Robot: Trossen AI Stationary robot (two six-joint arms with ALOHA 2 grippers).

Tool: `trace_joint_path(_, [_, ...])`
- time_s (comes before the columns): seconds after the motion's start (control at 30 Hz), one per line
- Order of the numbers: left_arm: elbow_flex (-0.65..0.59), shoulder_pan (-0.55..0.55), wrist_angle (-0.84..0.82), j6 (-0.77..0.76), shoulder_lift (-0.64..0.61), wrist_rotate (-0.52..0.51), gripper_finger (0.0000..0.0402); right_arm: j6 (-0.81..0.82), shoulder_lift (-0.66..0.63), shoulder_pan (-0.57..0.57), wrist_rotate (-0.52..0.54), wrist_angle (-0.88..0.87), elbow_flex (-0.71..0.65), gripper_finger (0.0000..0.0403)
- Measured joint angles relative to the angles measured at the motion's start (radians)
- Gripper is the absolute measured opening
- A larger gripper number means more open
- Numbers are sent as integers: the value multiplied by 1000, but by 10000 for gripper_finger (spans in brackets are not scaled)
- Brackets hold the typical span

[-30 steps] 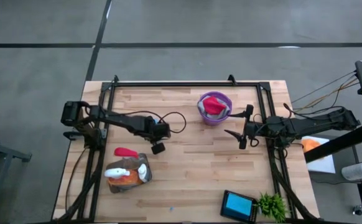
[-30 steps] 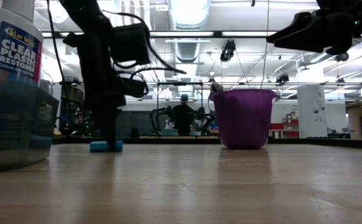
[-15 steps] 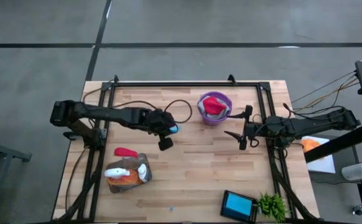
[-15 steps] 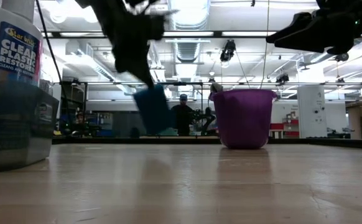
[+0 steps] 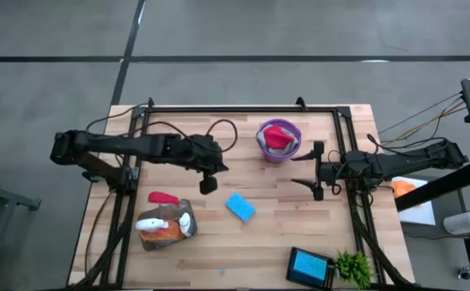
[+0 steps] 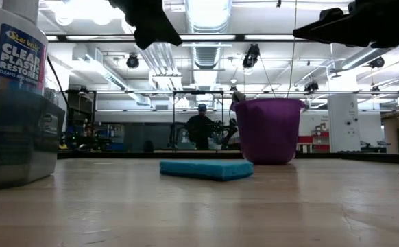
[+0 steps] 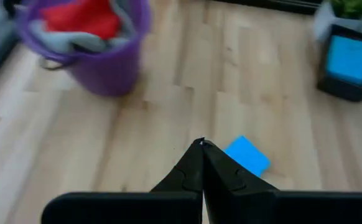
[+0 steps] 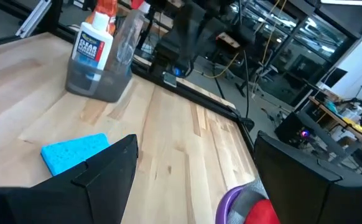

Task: Pick & Place Kitchen Items
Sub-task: Put the light blue sponge into the black bin

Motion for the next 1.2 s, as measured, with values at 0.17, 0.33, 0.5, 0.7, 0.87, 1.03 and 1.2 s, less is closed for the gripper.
trace_joint_path(0.17, [-13,-18,44,46,79,59,0,2,6,0,0,11,0,313])
trace_joint_path(0.33, [-1,-34,72,131,167,103,8,34,43,0,0,12,18,313])
trace_joint_path(0.5, [2,-33,122,204,177,112,43,102,143,1,-36,13,55,313])
trace_joint_path(0.7, [-2,-34,248,331,176,239,84,134,298,16,-44,64,90,313])
trace_joint_path(0.87, [-6,-34,360,379,142,303,98,138,398,39,-119,257,94,313])
trace_joint_path(1.03, [-11,-45,335,437,44,321,99,147,467,50,-145,414,95,313])
trace_joint_path(1.2, [-118,-70,426,405,-121,215,99,188,502,66,-145,433,102,313])
